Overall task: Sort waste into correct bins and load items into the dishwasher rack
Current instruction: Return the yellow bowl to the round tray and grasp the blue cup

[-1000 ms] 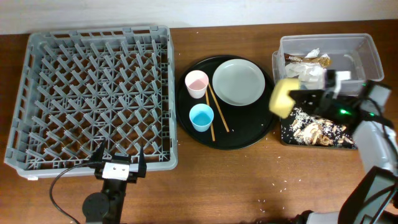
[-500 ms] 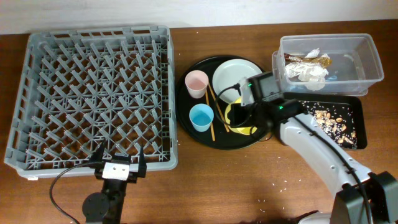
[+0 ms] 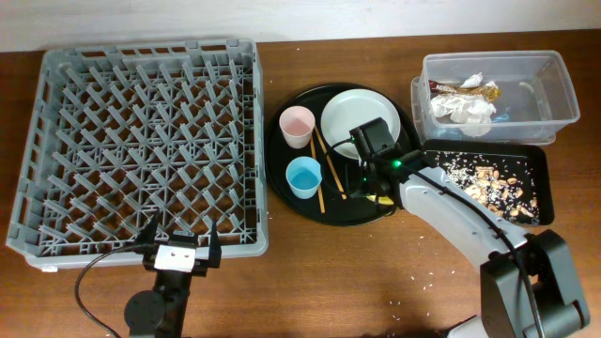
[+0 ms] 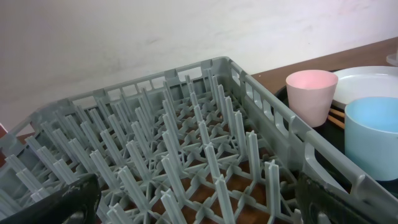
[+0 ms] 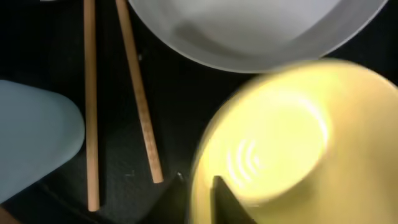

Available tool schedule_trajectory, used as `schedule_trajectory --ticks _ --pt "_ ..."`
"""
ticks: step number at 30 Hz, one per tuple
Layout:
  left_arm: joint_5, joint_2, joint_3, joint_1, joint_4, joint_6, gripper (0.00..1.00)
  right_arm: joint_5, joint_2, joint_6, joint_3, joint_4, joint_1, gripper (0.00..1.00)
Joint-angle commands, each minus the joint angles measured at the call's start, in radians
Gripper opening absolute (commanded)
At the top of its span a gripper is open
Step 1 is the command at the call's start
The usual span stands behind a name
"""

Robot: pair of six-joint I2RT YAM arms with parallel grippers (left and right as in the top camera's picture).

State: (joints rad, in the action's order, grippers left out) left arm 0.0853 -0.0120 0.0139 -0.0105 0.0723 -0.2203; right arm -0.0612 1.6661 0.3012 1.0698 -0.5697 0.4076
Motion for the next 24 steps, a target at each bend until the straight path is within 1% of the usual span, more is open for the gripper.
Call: schedule_trajectory --ticks 1,3,5,8,11,13,17,24 --pt "-0.004 0.005 -0.005 0.005 0.004 0.01 1.0 -0.028 0.003 -0.005 0.019 -0.009 0.006 0.41" --pt "-0.004 0.005 -0.005 0.004 0.004 0.01 1.0 -0.01 0.002 -0.005 0.033 -0.022 0.006 0.44" --pt "-0.004 0.005 -0.005 0.004 0.003 0.01 1.0 0.035 0.001 -0.005 0.075 -0.061 0.004 0.44" --pt "-0.004 0.005 -0.005 0.004 0.003 0.01 1.0 0.132 0.001 -0.005 0.182 -0.158 0.005 0.44" --pt "-0.004 0.005 -0.005 0.004 0.003 0.01 1.0 0.253 0.001 -0.005 0.273 -0.213 0.005 0.44" --pt "-0.004 0.005 -0.005 0.004 0.004 0.01 1.0 0.291 0.001 0.008 0.29 -0.212 0.005 0.44" --pt "-0.004 0.005 -0.005 0.004 0.003 0.01 1.0 0.298 0.022 0.085 0.289 -0.209 0.006 0.45" --pt "-0.004 0.005 -0.005 0.004 0.003 0.01 1.0 0.294 0.123 0.168 0.288 -0.168 0.059 0.44"
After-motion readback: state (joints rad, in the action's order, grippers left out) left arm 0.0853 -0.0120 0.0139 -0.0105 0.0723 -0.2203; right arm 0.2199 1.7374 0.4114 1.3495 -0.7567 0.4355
